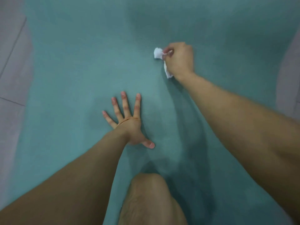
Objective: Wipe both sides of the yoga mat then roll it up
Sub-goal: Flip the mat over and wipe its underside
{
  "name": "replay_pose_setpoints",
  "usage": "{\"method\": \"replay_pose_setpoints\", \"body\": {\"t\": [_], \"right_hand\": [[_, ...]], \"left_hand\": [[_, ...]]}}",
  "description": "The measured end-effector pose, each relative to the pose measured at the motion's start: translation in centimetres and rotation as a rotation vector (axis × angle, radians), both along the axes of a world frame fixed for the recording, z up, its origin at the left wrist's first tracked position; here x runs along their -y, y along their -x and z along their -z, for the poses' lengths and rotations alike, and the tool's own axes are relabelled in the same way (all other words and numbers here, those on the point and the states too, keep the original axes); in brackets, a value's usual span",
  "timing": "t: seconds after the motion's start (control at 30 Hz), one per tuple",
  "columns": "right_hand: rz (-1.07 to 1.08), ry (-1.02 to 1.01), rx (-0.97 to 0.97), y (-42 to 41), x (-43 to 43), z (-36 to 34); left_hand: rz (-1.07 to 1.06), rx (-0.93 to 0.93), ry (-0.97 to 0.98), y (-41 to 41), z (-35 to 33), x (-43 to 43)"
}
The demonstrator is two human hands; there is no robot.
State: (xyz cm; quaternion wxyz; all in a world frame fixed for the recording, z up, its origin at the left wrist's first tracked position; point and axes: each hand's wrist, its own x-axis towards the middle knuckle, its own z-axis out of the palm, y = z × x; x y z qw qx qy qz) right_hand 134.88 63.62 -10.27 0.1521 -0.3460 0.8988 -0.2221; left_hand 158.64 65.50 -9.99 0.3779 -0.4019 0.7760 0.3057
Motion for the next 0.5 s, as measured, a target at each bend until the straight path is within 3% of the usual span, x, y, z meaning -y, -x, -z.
{"method": "replay_pose_setpoints", "body": {"t": [0.13,0.37,0.5], "right_hand": [[0.073,-0.071,0.051,-0.6,2.4,0.7],[-0.083,-0.036,0.240,-12.0,-12.5,1.1],[-0.337,-0.101,0.208,-13.1,-13.7,0.4]], "left_hand": [[-0.023,-0.043,0.006,0.0,0.0,0.0],[-0.055,-0.115,0.080,-0.6,0.3,-0.4],[-0.039,-0.200,0.218,-3.0,0.5,-0.4]]}}
